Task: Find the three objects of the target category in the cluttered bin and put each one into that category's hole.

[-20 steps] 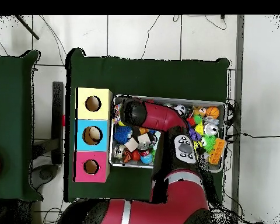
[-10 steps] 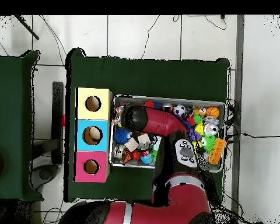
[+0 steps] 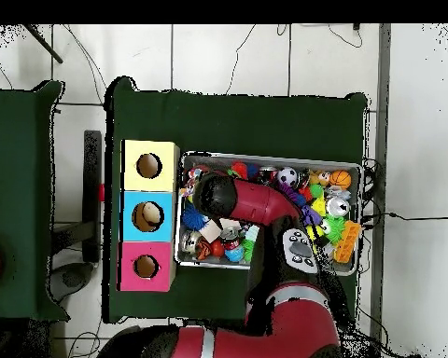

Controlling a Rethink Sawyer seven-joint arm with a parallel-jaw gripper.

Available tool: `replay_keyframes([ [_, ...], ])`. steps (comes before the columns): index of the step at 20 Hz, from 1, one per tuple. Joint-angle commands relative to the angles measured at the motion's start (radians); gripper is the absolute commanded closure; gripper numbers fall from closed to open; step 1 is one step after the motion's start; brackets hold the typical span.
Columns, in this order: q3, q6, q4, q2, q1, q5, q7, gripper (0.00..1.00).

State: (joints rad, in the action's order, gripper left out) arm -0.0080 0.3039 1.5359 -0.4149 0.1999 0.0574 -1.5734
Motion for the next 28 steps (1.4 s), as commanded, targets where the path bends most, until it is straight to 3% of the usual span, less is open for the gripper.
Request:
replay_keyframes([
  [1,0.046,-0.032,0.072,0.043,0.029,-0.045,-0.119,0.0],
  [10,0.051,-0.026,-0.064,0.157,-0.004,-0.027,-0.109,0.0],
  [23,0.06,-0.015,-0.053,0.152,-0.01,-0.028,-0.113,0.0],
  [24,0.061,-0.026,-0.052,0.152,-0.01,-0.032,-0.114,1.0],
  [28,0.059,-0.028,-0.054,0.152,-0.011,-0.036,-0.112,1.0],
])
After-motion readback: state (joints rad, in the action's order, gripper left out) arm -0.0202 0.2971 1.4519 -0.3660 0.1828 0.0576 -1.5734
